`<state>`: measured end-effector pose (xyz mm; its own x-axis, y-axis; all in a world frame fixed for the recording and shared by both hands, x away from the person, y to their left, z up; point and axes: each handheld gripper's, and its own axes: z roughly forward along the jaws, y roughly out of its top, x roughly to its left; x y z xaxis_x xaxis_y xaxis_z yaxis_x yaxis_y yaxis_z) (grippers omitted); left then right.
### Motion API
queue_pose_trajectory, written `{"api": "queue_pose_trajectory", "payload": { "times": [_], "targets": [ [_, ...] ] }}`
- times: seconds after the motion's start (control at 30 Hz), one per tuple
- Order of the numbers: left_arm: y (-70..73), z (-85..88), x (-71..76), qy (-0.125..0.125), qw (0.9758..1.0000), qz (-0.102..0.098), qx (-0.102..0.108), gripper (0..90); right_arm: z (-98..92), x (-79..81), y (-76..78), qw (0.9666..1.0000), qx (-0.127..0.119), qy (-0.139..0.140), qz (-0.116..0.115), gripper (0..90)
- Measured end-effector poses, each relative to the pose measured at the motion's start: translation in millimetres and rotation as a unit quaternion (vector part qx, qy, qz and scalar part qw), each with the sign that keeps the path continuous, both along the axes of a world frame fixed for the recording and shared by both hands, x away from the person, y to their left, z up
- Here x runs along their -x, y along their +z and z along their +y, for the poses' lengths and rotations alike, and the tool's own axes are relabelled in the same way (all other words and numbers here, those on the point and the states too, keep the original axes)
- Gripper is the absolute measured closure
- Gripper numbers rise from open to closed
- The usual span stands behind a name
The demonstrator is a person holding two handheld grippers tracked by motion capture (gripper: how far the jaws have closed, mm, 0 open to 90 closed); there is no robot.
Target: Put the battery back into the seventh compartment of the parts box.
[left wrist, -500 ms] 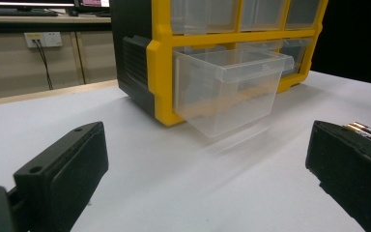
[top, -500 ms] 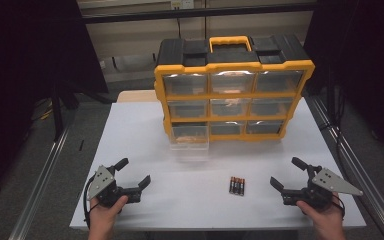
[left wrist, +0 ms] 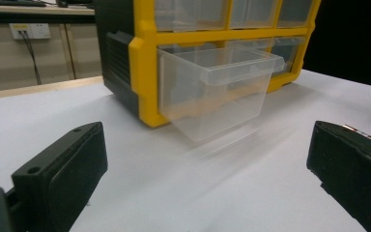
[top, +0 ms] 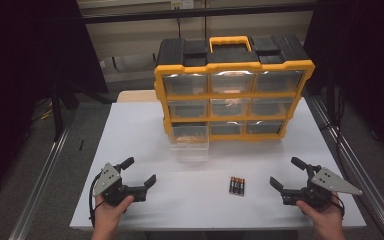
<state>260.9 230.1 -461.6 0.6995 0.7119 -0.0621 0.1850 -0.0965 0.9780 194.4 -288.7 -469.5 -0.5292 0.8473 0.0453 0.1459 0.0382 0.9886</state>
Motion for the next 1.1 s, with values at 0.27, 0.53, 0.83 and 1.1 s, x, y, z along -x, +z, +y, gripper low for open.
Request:
{"api": "queue_pose_trajectory", "payload": {
  "times": [0.27, 0.53, 0.83, 1.1],
  "targets": [
    [2.9, -20.2, -3.9, -0.024, 0.9997, 0.009, -0.002, 1.0, 0.5, -0.3, 0.2, 1.0000, 0.000, 0.003, 0.000, 1.1],
    [2.5, -29.8, -4.9, -0.028, 0.9995, 0.017, 0.001, 1.0, 1.2, -1.1, 0.3, 1.0000, -0.001, 0.004, 0.004, 1.0],
    [5.3, -49.2, -7.9, -0.042, 0.9989, 0.018, -0.010, 1.0, 1.0, -1.0, 0.8, 1.0000, -0.001, 0.003, 0.003, 1.0],
    [5.8, -64.8, -11.2, -0.056, 0.9980, 0.025, -0.014, 1.2, 0.6, -1.3, 0.9, 1.0000, -0.001, 0.004, 0.000, 1.0]
  ]
}}
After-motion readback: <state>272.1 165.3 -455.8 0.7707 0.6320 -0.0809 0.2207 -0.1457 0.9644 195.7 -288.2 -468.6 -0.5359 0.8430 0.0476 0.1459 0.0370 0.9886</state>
